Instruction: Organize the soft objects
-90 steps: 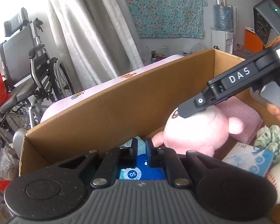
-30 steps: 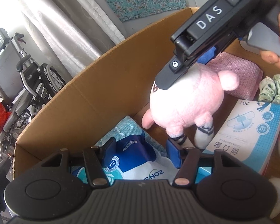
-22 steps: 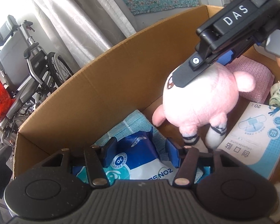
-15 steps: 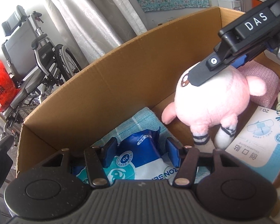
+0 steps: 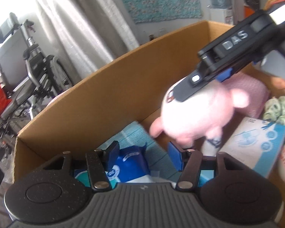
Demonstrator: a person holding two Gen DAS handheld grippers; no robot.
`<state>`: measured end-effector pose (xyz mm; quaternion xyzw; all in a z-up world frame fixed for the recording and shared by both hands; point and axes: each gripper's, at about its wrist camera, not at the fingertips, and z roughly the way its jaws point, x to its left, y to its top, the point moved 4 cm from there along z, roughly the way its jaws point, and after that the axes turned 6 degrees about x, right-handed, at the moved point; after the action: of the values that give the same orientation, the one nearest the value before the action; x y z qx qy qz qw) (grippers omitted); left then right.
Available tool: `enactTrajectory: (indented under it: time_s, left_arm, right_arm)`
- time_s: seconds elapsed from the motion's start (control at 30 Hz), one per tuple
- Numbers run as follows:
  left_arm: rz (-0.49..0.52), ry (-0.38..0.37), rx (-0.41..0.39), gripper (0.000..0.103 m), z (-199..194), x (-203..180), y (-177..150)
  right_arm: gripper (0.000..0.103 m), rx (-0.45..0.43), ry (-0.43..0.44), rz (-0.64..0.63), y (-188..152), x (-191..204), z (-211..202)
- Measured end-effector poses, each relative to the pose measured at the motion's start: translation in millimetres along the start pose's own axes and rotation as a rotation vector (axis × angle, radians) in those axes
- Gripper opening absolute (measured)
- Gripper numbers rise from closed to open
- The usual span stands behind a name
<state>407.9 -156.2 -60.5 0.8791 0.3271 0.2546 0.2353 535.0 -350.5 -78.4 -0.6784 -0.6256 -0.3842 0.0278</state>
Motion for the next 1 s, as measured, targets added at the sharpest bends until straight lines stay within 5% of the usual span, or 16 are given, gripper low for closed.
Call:
enactTrajectory:
  time_s: [0.17,0.23,0.4,0.7,0.8,0.9,0.93,1.0]
  left_arm:
    - [0.017,-0.016,0.012,0.034,3.7,-6.1,-0.7]
    - [-0.060,-0.003,0.020,0.009,5.1,6.8,-1.6]
    - [-0.294,-0.111,0.036,0.008,5.5,43.0,-7.2]
    - [-0.121,0.026,-0.005,0.012,-0.4,22.7,-1.9]
    - [-0.100,-0.004,-0.037,0.027,-4.7,16.8,0.3]
    - [-0.077,-0.010,-0.030,0.029,-2.1,12.0,1.5]
    - [-0.065,0.002,-0.014,0.029,0.4,10.6,0.8]
    - [-0.053,0.014,-0.007,0.029,1.8,9.9,0.4]
  right_arm:
    - [0.081,0.000,0.002,0.009,-0.5,-0.5,0.4]
    - [0.081,0.001,0.003,0.013,-0.6,-0.4,1.1]
    - [0.081,0.001,0.002,0.010,-0.8,0.6,2.0]
    - [0.078,-0.069,-0.017,-0.039,1.9,9.2,-9.9]
    - [0.069,-0.126,-0.002,-0.063,5.6,13.4,-18.5]
    - [0.061,-0.152,-0.005,-0.037,7.7,8.2,-24.8]
    - [0.041,-0.124,-0.001,-0.013,6.8,4.5,-21.4]
    - [0.034,-0.095,-0.005,0.028,5.9,-1.0,-17.4]
